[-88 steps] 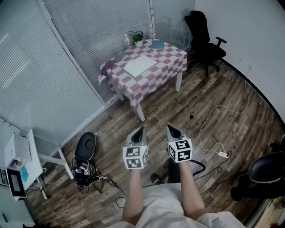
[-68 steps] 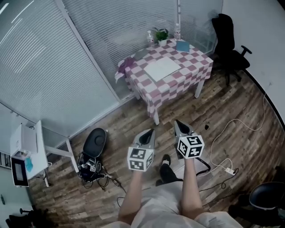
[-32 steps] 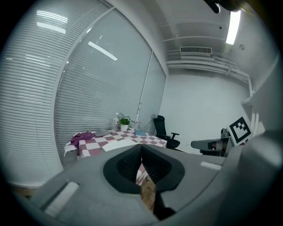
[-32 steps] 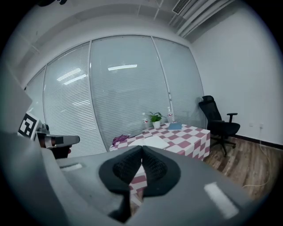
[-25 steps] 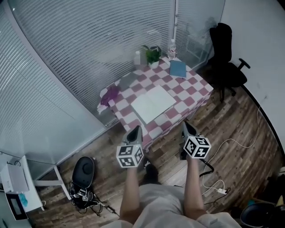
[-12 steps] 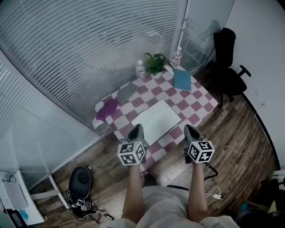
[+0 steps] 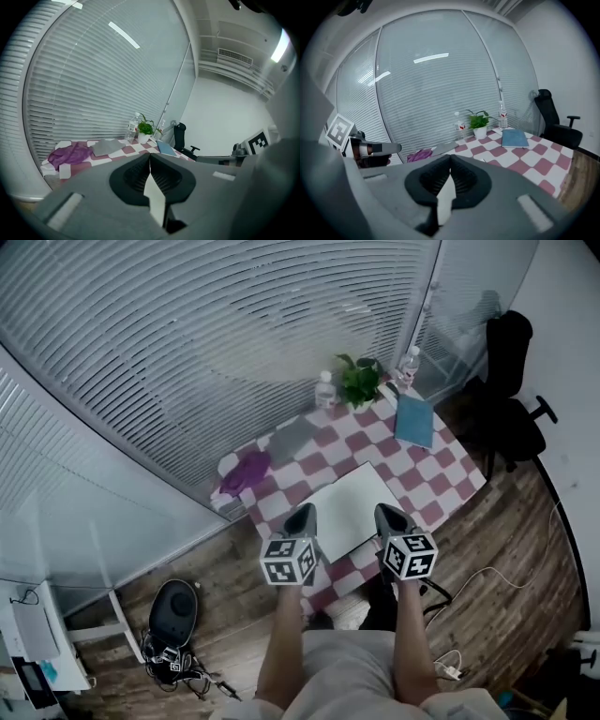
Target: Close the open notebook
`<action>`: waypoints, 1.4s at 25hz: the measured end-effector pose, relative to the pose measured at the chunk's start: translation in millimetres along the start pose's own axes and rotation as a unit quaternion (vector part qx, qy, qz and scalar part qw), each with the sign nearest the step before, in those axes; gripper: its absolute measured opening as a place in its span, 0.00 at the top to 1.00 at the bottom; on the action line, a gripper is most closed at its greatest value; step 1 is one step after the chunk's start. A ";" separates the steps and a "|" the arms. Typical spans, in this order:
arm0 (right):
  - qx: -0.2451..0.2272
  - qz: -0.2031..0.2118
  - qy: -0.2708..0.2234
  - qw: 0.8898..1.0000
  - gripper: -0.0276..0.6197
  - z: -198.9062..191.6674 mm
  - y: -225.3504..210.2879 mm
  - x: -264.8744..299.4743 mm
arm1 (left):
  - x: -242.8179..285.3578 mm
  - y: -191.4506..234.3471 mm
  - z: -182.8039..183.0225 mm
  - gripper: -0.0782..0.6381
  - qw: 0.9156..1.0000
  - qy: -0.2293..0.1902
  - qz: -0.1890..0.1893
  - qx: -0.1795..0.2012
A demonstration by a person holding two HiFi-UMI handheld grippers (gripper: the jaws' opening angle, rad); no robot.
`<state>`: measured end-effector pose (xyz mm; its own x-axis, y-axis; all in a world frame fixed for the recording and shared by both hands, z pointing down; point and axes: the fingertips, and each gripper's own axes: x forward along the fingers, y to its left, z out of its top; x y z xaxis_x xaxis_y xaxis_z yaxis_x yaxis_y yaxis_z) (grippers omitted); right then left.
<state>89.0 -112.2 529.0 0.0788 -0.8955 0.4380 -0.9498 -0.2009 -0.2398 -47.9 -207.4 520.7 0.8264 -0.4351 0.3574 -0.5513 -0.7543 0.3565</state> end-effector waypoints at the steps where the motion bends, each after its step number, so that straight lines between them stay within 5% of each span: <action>1: -0.005 0.008 0.004 1.000 0.96 1.9 -0.5 8.9 | 2.7 2.6 2.1 0.88 1.000 -0.003 0.008 0.000; 6: -0.033 0.074 0.028 0.996 0.96 13.0 -10.7 53.2 | 20.1 25.1 3.9 0.88 0.996 -0.019 0.081 -0.024; 16: -0.136 0.179 0.109 0.968 0.96 19.0 -46.4 145.8 | 37.8 50.5 -10.2 0.88 0.968 -0.032 0.234 -0.085; 21: -0.172 0.255 0.160 0.938 0.96 -14.0 -39.5 157.1 | 20.8 46.4 -55.6 0.88 0.946 -0.019 0.297 -0.128; 27: -0.248 0.341 0.190 0.886 0.96 -62.2 -19.0 148.0 | 3.5 29.9 -130.2 0.87 0.921 -0.012 0.332 -0.203; 29: -0.271 0.364 0.196 0.869 0.96 -78.2 -12.7 139.1 | -1.4 28.3 -152.3 0.75 0.911 -0.011 0.344 -0.226; 35: -0.315 0.404 0.210 0.833 0.96 -116.4 -7.6 111.9 | 9.0 24.9 -195.9 0.56 0.908 0.027 0.320 -0.269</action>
<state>69.9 -164.6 680.7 -0.6507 -0.3929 0.6498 -0.6219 0.7667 -0.1592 -76.5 -133.8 701.9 0.3188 -0.6640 0.6764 -0.9046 -0.0001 0.4263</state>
